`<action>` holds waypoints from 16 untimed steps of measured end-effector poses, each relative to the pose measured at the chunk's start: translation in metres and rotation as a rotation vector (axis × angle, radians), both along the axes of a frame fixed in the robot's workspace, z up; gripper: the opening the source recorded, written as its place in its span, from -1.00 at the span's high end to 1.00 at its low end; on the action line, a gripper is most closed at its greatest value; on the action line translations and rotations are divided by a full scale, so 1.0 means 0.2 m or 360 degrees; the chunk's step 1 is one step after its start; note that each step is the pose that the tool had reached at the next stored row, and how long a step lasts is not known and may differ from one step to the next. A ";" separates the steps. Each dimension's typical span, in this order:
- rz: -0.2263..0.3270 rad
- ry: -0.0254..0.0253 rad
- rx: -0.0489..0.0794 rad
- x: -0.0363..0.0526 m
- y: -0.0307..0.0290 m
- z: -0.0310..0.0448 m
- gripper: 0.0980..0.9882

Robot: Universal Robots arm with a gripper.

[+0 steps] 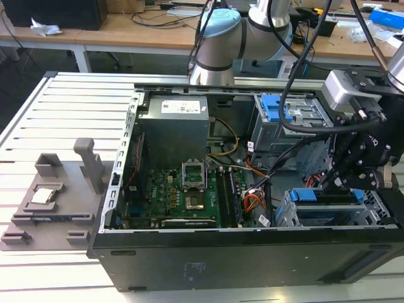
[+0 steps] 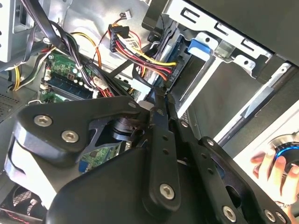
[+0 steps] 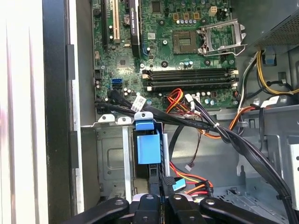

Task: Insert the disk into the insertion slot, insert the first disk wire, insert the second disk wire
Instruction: 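Insert the second disk wire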

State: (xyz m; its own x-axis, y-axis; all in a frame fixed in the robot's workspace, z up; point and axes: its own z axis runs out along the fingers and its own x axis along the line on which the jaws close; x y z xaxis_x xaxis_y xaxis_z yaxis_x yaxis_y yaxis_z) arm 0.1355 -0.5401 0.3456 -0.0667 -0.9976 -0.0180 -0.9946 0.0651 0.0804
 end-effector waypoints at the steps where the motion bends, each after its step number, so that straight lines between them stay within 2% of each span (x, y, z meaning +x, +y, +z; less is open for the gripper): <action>1: 0.0002 0.00001 0.0002 0.000 0.000 0.002 0.89; 6: 0.0035 0.00001 0.0030 0.019 0.000 0.003 0.89; 9: 0.0052 0.00003 0.0031 0.021 -0.003 0.001 0.89; 16: 0.0068 0.00004 0.0035 0.021 -0.032 -0.009 0.89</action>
State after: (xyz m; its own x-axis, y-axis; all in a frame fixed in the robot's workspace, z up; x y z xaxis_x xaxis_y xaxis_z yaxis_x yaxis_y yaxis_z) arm 0.1396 -0.5465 0.3439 -0.0243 -0.9989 -0.0402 -0.9964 0.0209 0.0816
